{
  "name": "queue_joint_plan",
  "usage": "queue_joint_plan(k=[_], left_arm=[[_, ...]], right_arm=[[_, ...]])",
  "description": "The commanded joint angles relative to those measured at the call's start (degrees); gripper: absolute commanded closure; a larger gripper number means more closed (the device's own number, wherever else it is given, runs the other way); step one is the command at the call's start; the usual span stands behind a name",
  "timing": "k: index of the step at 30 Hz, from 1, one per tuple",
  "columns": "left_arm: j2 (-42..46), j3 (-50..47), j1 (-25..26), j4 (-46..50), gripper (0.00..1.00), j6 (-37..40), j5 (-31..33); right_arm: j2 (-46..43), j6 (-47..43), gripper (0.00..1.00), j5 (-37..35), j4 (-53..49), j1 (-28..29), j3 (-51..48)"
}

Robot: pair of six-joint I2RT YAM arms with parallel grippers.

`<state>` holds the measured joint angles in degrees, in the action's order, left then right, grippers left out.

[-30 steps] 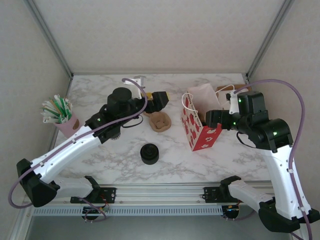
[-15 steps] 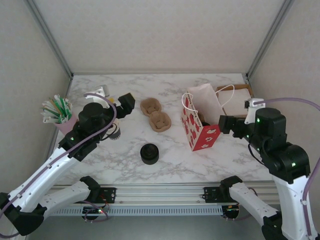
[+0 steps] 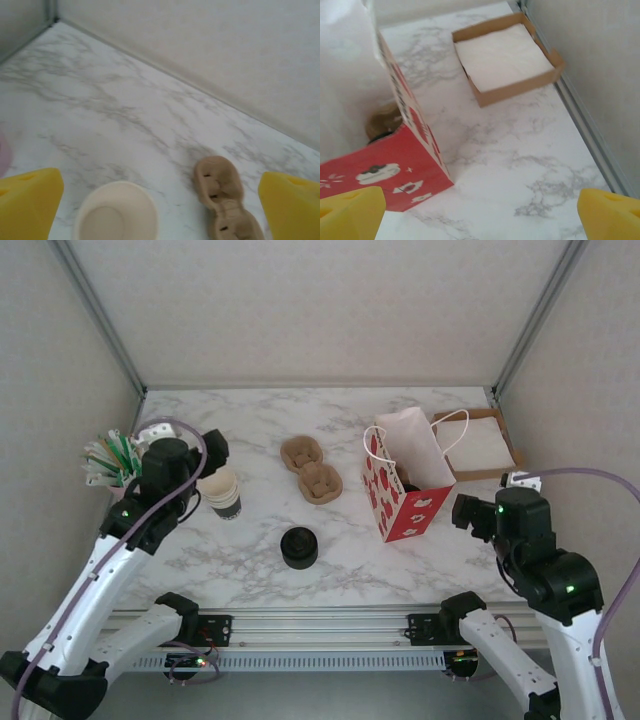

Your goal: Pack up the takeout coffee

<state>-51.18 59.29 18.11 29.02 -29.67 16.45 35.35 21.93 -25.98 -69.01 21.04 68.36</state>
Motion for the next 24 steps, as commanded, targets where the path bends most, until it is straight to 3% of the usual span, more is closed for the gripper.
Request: queue_joint_plan(k=[1, 5, 9, 14, 24], left_arm=[[-0.76, 3.38, -4.22, 6.46, 0.00, 2.28, -0.40], [-1.71, 5.48, -9.79, 8.94, 0.00, 3.37, -0.63], [-3.56, 8.19, -16.19, 10.96, 0.03, 4.78, -1.99], [-7.78, 14.00, -24.32, 15.49, 0.15, 7.42, -2.91], [-16.58, 26.02, -31.73, 22.11, 0.29, 8.31, -2.25]], right_arm=[[-2.32, 5.20, 0.01, -1.23, -0.35, 0.36, -3.11], [-2.74, 6.07, 0.01, -3.24, -1.57, 0.40, -2.62], [-3.99, 6.73, 0.01, 4.03, 1.29, 0.36, -4.71], [-7.10, 8.72, 0.01, 10.86, 6.29, 0.33, -9.39], [-12.79, 13.19, 0.01, 23.13, 7.84, 0.38, -15.94]])
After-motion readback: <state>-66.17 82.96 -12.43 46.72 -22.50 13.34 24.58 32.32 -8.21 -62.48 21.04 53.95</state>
